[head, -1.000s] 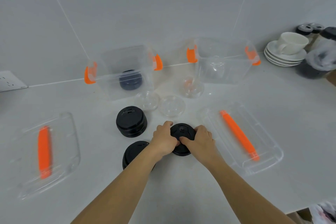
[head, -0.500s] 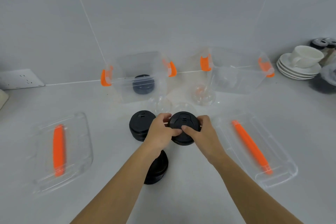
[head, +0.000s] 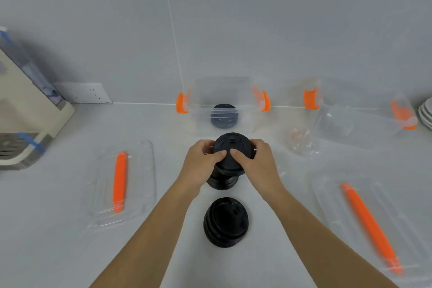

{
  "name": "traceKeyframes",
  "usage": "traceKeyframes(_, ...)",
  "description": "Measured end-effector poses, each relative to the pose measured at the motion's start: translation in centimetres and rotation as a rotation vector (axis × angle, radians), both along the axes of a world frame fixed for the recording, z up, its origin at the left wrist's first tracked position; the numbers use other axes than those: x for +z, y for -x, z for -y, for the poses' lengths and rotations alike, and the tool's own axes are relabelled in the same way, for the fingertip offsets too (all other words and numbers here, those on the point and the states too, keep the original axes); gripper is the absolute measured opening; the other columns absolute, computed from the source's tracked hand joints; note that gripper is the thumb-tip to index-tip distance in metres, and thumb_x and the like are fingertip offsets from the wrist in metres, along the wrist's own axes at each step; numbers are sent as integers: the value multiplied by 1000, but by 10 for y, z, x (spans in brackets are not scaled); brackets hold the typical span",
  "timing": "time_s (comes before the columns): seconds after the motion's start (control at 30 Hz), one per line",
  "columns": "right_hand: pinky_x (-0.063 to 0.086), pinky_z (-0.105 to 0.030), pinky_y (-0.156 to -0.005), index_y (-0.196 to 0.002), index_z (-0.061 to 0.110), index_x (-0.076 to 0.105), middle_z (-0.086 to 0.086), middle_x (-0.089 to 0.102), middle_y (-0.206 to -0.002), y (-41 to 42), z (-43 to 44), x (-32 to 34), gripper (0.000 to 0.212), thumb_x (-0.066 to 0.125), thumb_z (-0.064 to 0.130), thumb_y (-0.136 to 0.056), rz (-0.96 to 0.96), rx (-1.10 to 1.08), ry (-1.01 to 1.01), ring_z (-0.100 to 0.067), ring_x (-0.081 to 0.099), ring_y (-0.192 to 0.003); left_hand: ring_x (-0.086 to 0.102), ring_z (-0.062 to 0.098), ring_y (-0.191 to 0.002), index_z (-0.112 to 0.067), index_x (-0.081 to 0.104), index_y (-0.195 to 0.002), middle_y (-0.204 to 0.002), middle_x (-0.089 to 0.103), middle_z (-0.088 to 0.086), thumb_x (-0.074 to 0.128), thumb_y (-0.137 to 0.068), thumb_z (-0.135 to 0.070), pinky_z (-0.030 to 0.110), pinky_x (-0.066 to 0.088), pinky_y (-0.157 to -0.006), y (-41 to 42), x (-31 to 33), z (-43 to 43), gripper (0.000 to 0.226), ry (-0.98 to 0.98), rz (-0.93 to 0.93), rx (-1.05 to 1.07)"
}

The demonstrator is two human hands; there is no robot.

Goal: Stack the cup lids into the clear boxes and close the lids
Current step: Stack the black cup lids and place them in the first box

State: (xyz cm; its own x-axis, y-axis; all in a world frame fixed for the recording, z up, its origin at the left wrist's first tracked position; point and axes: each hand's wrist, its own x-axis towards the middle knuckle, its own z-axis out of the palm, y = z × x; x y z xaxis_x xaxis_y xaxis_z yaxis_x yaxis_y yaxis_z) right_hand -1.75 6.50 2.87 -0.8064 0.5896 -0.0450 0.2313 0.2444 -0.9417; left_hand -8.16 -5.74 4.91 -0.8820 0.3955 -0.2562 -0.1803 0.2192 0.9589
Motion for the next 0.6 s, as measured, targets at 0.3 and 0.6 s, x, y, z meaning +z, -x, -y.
traceKeyframes(0.3,43,-27,-83,-116,10,54,-1,44,-108,25,11,-20,45,64,35,-81,155,77,-69,-20,53,-100,56,-3,-83,-9,58,-115,-98,63,-5,62,-86,-14,10,40,-62,11,-28,14,29,53,62,61)
traceKeyframes(0.6,43,-43,-98,-110,10,57,-5,47,-112,29,7,-35,41,64,37,-80,244,116,-69,-26,48,-111,54,-1,-89,-16,59,-109,-107,60,-3,63,-86,-16,11,38,-65,16,-44,13,24,89,66,52)
